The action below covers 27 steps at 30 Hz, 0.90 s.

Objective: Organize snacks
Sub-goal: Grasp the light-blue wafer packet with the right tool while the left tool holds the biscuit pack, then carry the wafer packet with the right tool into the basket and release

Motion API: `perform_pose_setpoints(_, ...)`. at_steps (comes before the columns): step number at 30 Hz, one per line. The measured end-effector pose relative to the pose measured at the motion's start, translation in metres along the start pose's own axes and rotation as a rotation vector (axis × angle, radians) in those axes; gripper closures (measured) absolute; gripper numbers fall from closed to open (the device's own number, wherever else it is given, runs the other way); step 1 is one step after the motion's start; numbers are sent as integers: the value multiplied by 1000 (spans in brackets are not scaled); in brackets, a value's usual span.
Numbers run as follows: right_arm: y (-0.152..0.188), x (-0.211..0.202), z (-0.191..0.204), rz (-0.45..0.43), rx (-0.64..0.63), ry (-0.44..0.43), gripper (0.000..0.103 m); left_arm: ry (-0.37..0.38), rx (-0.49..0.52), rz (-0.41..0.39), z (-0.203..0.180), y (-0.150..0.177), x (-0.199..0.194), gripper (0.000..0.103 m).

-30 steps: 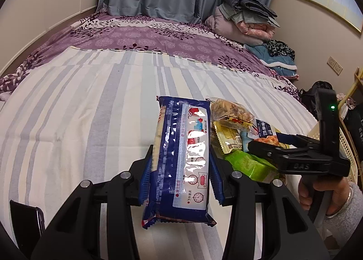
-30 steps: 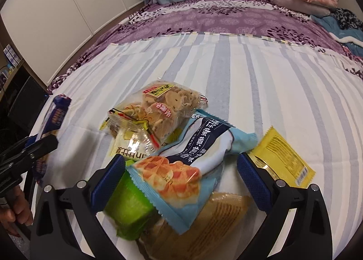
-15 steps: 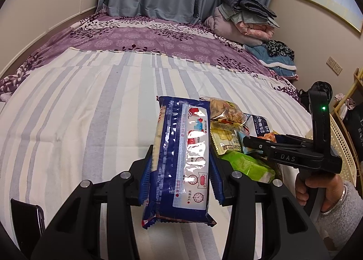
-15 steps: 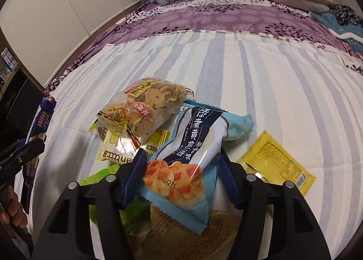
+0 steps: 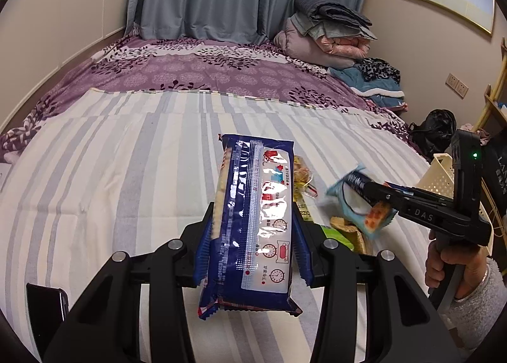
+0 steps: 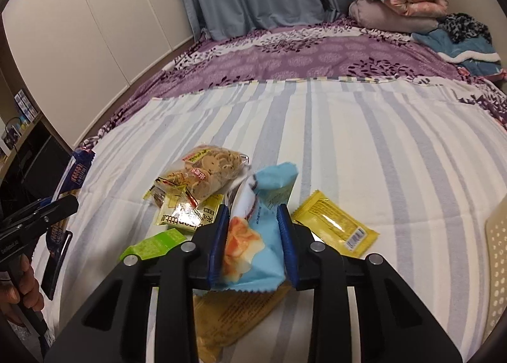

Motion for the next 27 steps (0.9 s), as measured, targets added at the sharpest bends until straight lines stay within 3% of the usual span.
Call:
perform_pose_setpoints(8, 8, -35, -10, -41, 5, -3, 73, 4, 35, -29, -21, -5, -21, 58)
perform_pose_setpoints(14, 42, -44, -32, 0, 46, -3, 72, 6, 51, -40, -32, -5, -30, 58)
perform_pose_setpoints(17, 60, -39, -49, 24, 145, -34, 46, 11, 58, -36, -39, -2, -31, 58)
perform_pose_setpoints(18, 64, -38, -53, 26, 168, -28, 31, 12, 62, -35, -41, -1, -32, 58)
perform_pose_setpoints(19, 68, -37, -57, 26, 181, -24, 26, 12, 64, -34, -43, 0, -32, 58)
perform_pose_setpoints(27, 70, -10, -60, 41, 237, -53, 27, 12, 70, -34, -48, 3, -35, 58)
Point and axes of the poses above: each gripper's, at about its wrist camera, not at the fingertips, and x roughly the way its jaws point, z to its left, y to its underside, the point moved 9 cm from there along x, roughly the way its jaws point, and after that the axes turned 7 degrees about -y, right-handed, at the moved point
